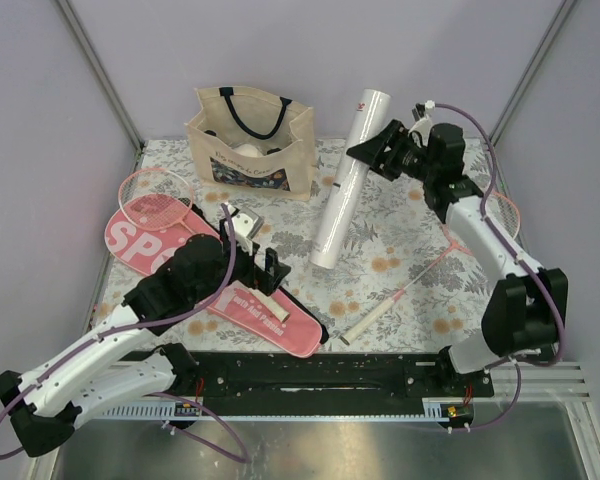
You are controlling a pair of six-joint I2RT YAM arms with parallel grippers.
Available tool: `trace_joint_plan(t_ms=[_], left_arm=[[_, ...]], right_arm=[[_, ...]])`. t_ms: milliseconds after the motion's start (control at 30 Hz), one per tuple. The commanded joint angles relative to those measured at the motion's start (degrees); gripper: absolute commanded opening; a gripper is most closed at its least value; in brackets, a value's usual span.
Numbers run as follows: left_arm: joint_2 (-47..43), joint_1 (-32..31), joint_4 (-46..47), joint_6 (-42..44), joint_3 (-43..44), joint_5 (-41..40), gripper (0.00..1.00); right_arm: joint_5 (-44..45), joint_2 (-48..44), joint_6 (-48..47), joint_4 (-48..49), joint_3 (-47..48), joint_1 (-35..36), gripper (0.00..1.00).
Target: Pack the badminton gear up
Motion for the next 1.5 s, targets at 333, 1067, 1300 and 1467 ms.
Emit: trace_joint_plan(t_ms=[333, 1067, 1300, 1467], left_arm=[[-8.47, -0.15, -1.33, 5.28, -4.37, -21.51, 0.99], [-9.01, -0.16, -1.68, 7.22, -5.25, -23.79, 0.99], [-7.42, 0.02, -1.60, 8.01, -5.25, -26.34, 0.99], [-5.23, 0.98, -1.86, 7.22, -4.99, -27.92, 0.99]], right_arm=[[24.38, 27.84, -14.68, -43.74, 39.09, -3.28, 0.55], [38.52, 50.09, 9.25, -41.00, 57.02, -6.18, 0.58], [39.76, 52.55, 12.59, -39.95, 57.19, -8.20, 0.68], [37.56, 54.57, 10.58, -40.38, 59.91, -8.47, 0.77]])
